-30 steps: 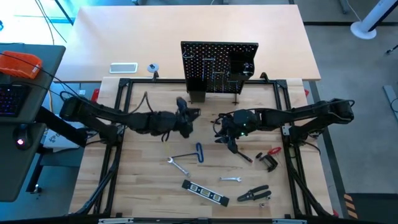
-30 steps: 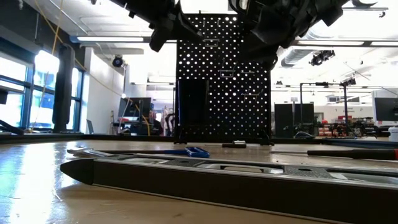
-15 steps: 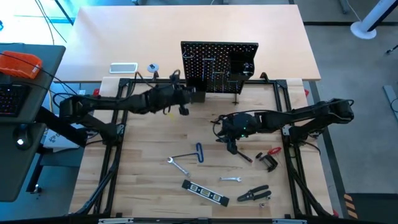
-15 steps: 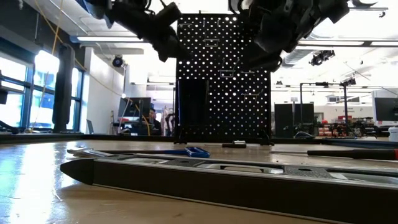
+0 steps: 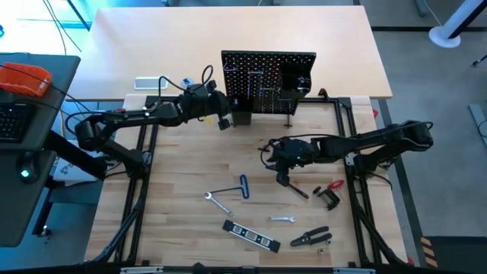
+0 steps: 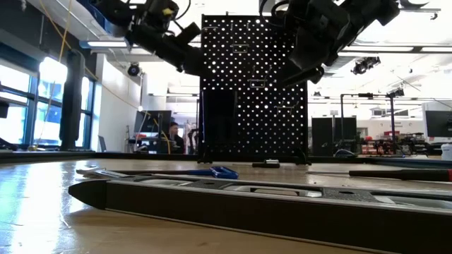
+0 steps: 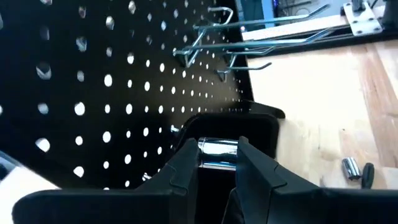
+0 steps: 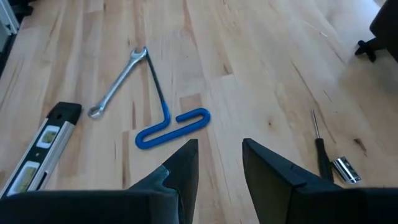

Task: Hang tools onto peg board
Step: Put the bolts on the pegboard

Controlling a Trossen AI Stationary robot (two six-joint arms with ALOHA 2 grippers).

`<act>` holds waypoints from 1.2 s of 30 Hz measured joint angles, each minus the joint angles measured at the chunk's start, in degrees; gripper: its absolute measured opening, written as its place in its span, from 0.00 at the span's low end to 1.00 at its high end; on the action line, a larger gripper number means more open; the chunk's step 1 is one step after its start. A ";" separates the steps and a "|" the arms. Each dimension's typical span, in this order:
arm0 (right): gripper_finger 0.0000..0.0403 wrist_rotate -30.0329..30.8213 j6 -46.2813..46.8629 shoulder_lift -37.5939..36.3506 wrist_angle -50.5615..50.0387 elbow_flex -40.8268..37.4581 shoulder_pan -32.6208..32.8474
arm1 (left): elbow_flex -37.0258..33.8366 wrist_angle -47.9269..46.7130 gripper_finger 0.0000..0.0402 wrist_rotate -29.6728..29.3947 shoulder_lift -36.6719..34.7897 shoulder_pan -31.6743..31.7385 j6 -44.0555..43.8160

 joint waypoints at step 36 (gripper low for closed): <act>0.30 10.63 -0.45 1.68 1.80 -8.69 -3.67 | 0.00 0.94 0.43 2.26 -4.92 -2.01 -0.34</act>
